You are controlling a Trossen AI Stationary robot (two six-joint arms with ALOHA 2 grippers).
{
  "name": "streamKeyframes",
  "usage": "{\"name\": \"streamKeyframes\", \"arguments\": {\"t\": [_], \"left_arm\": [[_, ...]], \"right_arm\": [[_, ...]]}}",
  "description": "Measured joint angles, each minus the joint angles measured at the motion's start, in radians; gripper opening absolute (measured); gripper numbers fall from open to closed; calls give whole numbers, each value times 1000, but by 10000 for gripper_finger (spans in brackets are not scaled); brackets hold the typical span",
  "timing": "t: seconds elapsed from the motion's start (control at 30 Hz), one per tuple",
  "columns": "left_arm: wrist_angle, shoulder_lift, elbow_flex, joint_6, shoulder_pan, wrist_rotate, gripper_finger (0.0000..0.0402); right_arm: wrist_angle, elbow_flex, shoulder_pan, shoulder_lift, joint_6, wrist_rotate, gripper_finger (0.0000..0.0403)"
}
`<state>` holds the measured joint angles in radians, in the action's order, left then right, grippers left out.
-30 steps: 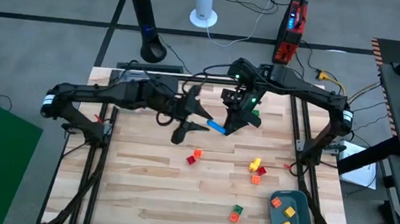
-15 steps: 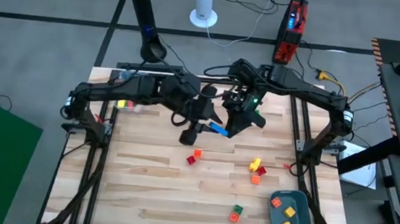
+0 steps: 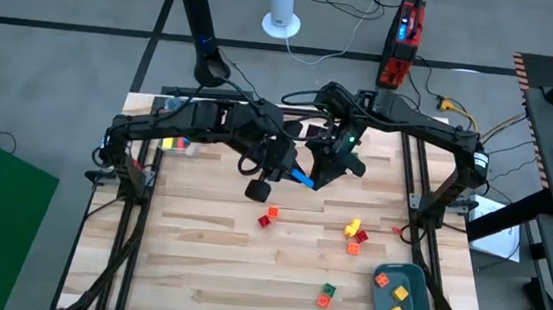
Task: Sort blocks by size
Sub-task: Put the blue rectangular wooden block into the transparent bin
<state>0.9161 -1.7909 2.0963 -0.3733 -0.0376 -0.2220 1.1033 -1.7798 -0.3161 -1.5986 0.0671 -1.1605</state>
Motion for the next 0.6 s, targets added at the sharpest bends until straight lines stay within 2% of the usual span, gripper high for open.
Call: {"name": "streamKeyframes", "arguments": {"t": [0.1, 0.27, 0.4, 0.5, 0.6], "left_arm": [[30, 10, 0, -5, -10, 24, 39], [116, 55, 0, 56, -38, 55, 39], [266, 85, -3, 123, -64, 125, 39], [405, 119, 0, 217, -83, 205, 39], [567, 156, -16, 393, -104, 292, 39]], "right_arm": [[-28, 1, -14, -1, -22, 12, 104], [-102, 4, -69, -1, -99, 64, 217], [-110, 4, -131, -1, -112, 166, 279], [-141, 3, -170, -3, -134, 246, 298], [-161, 3, -203, -6, -171, 416, 298]]}}
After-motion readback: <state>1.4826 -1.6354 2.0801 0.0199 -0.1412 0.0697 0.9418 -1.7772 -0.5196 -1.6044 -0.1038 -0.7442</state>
